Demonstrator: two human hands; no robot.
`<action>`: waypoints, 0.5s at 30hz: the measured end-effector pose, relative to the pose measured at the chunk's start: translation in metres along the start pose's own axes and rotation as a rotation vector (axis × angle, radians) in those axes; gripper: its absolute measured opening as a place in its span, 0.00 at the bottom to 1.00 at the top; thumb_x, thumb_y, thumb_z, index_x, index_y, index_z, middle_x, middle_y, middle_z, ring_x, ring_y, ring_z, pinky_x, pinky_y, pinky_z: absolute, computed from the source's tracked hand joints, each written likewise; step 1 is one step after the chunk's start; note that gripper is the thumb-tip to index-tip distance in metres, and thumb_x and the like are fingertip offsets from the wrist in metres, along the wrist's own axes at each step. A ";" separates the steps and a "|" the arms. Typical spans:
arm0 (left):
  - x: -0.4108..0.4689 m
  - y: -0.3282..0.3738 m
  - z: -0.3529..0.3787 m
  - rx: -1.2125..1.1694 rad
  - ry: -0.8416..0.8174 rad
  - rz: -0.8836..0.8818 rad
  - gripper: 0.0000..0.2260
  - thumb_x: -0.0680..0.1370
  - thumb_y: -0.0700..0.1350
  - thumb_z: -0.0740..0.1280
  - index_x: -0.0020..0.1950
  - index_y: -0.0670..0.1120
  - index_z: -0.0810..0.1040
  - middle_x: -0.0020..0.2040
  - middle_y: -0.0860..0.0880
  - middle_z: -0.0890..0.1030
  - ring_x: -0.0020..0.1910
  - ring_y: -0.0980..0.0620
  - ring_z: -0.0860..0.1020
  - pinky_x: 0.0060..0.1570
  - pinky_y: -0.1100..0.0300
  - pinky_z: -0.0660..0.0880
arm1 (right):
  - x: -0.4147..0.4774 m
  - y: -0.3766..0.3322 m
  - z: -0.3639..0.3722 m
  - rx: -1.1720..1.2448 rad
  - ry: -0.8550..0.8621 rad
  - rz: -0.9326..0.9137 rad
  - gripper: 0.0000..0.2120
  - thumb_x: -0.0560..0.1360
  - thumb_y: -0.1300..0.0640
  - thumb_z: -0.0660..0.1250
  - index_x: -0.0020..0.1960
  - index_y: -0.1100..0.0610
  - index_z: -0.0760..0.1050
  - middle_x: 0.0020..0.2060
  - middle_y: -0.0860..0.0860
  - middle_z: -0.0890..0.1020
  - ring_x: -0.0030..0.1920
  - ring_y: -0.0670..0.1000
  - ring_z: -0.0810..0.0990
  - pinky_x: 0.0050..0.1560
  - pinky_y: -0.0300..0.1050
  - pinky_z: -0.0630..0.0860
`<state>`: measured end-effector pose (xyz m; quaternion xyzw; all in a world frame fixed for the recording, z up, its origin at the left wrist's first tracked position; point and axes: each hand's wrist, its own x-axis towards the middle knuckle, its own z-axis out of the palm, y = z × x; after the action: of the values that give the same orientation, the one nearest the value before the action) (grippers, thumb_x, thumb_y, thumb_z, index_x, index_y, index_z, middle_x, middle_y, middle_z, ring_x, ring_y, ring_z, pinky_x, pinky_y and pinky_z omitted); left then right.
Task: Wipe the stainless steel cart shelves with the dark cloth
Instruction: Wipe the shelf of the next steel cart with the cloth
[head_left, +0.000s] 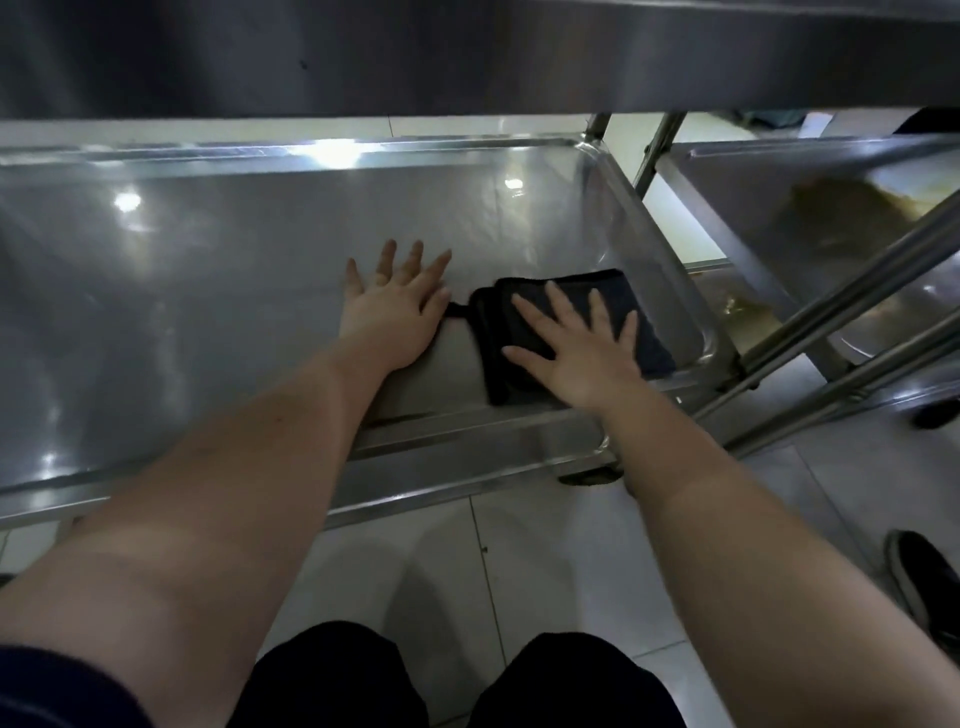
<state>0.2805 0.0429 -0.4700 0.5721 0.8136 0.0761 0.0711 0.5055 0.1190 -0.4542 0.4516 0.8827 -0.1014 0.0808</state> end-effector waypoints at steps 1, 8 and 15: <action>0.000 0.000 0.000 0.002 -0.011 0.002 0.24 0.83 0.60 0.45 0.80 0.62 0.45 0.81 0.53 0.46 0.80 0.47 0.41 0.74 0.36 0.38 | 0.002 0.021 -0.005 0.015 -0.008 0.047 0.32 0.73 0.24 0.47 0.74 0.26 0.40 0.78 0.38 0.39 0.78 0.58 0.36 0.72 0.69 0.34; 0.004 0.003 0.002 0.012 -0.024 -0.026 0.23 0.83 0.59 0.45 0.80 0.63 0.49 0.81 0.53 0.46 0.80 0.46 0.43 0.74 0.35 0.39 | 0.002 0.030 -0.010 -0.026 -0.051 0.160 0.33 0.74 0.24 0.43 0.75 0.29 0.36 0.78 0.40 0.35 0.77 0.62 0.35 0.72 0.71 0.37; 0.005 -0.003 0.003 -0.001 0.008 -0.056 0.23 0.84 0.53 0.46 0.80 0.60 0.50 0.82 0.52 0.47 0.80 0.44 0.45 0.75 0.38 0.40 | -0.013 -0.034 0.004 -0.002 -0.039 -0.082 0.34 0.72 0.23 0.48 0.74 0.27 0.39 0.78 0.37 0.37 0.77 0.59 0.33 0.72 0.68 0.31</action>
<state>0.2765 0.0466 -0.4738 0.5488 0.8295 0.0769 0.0700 0.4858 0.0888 -0.4511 0.4130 0.8989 -0.1122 0.0942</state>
